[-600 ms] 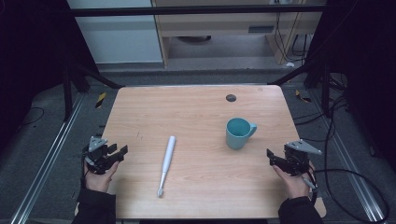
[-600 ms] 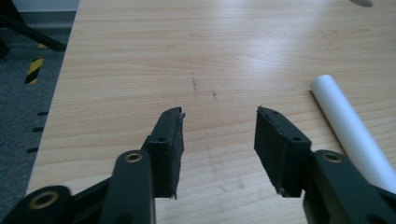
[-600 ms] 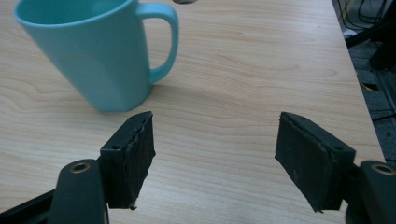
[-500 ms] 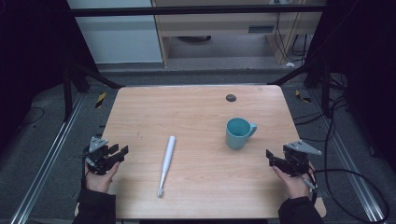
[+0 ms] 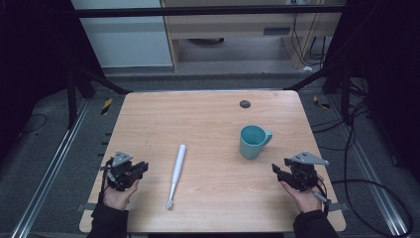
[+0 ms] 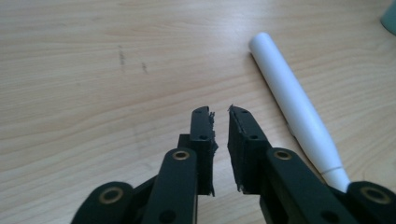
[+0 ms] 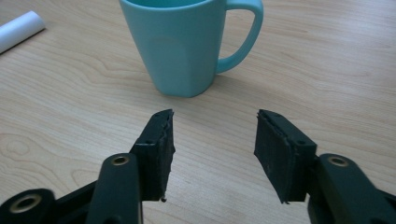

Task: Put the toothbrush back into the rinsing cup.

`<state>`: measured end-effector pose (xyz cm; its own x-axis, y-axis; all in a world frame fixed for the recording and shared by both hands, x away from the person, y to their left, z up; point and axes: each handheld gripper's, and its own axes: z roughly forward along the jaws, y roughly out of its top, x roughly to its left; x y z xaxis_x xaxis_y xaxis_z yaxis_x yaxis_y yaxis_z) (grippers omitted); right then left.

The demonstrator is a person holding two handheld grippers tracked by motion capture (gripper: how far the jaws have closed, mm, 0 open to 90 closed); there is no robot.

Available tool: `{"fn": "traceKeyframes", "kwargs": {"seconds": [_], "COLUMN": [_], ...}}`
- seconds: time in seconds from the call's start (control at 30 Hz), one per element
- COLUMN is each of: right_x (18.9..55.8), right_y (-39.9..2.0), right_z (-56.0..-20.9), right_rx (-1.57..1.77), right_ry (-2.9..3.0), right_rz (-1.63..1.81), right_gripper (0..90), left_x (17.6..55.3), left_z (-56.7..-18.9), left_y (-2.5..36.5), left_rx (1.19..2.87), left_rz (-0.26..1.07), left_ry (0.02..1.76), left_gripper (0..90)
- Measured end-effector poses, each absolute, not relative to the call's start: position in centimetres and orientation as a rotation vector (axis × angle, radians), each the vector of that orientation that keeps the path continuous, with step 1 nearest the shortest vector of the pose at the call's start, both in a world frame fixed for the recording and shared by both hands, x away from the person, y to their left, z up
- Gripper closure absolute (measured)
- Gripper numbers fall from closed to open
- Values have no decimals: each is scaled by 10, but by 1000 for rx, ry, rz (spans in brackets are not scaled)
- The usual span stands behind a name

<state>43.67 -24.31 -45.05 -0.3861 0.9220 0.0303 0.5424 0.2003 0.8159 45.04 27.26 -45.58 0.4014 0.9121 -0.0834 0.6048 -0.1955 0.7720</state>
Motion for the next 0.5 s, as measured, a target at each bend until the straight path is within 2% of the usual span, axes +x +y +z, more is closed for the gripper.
{"fn": "traceKeyframes", "kwargs": {"seconds": [0.2,0.5], "right_x": [435,436], "right_y": [-242,-243], "right_z": [-452,-454], "right_rx": [1352,1358], "right_ry": [2039,2043], "right_rz": [1050,1030], "right_gripper": [546,561], "left_x": [443,435], "left_z": [-464,-476], "left_y": [254,234], "left_rx": [1989,2106], "left_rz": [451,384], "left_ry": [1226,1152], "left_gripper": [893,897]}}
